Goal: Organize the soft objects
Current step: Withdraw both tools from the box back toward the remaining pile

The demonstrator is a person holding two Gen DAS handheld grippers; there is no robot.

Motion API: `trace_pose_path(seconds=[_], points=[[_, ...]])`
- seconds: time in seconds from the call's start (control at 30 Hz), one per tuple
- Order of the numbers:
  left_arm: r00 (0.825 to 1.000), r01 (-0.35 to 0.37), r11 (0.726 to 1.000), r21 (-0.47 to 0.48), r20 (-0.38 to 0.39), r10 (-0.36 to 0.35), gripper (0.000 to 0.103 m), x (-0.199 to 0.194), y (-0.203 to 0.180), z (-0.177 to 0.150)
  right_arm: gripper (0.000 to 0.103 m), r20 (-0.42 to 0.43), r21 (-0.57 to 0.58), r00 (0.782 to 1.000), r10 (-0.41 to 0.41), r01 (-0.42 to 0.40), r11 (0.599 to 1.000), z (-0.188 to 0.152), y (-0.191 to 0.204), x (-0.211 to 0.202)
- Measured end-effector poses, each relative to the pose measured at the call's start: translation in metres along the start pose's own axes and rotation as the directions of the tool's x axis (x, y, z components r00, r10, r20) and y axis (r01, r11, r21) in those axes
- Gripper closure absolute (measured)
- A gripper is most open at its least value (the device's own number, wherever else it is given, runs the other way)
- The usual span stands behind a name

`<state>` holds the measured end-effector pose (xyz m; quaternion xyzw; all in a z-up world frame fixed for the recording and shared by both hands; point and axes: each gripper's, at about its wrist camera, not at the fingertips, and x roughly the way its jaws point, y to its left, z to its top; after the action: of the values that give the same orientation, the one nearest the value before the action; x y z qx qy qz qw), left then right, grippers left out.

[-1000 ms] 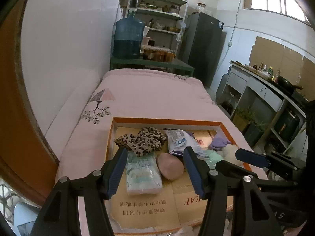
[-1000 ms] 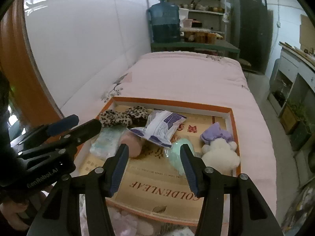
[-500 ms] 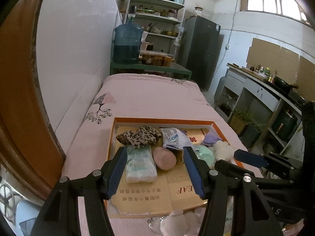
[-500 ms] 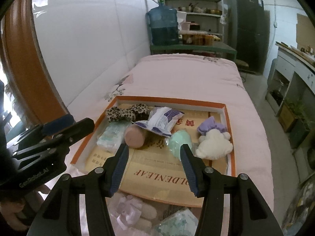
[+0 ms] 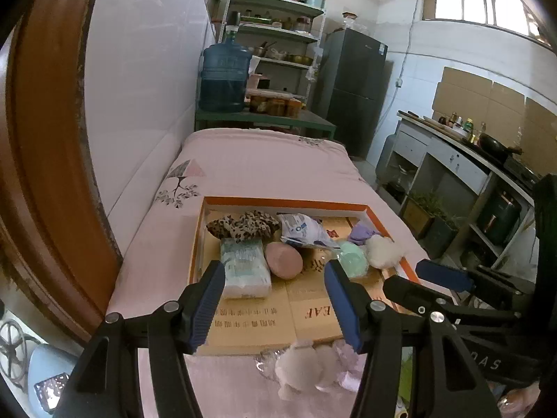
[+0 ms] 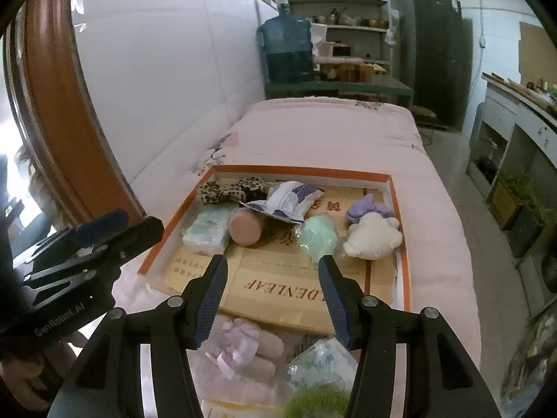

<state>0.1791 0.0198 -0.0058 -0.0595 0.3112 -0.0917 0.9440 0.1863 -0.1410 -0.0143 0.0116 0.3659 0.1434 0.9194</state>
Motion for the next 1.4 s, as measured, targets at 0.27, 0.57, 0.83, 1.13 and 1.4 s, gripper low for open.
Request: trace_pose_path(seconds=[0.27, 0.57, 0.83, 1.13, 1.4], points=[[1.0, -0.002, 1.0, 0.006, 0.007, 0.002, 0.044, -0.013, -0.003, -0.009, 0.047, 0.015, -0.003, 1.0, -0.006, 0.006, 1.0, -0.01, 0.003, -0.016], [1.0, -0.001, 1.0, 0.003, 0.008, 0.001, 0.044, -0.038, -0.004, -0.026, 0.047, 0.023, 0.001, 1.0, -0.014, 0.014, 1.0, -0.026, 0.006, -0.035], [1.0, 0.01, 1.0, 0.001, 0.02, -0.01, 0.044, -0.059, -0.005, -0.034, 0.047, 0.048, 0.014, 0.998, -0.034, 0.033, 0.999, -0.042, 0.003, -0.06], [0.999, 0.035, 0.999, 0.001, 0.015, -0.035, 0.044, -0.074, -0.009, -0.046, 0.047, 0.067, 0.027, 0.996, -0.052, 0.05, 0.998, -0.061, -0.002, -0.086], [0.999, 0.051, 0.999, -0.013, -0.007, -0.051, 0.044, -0.078, -0.011, -0.064, 0.047, 0.049, 0.029, 0.997, -0.056, 0.054, 0.998, -0.082, 0.0, -0.093]])
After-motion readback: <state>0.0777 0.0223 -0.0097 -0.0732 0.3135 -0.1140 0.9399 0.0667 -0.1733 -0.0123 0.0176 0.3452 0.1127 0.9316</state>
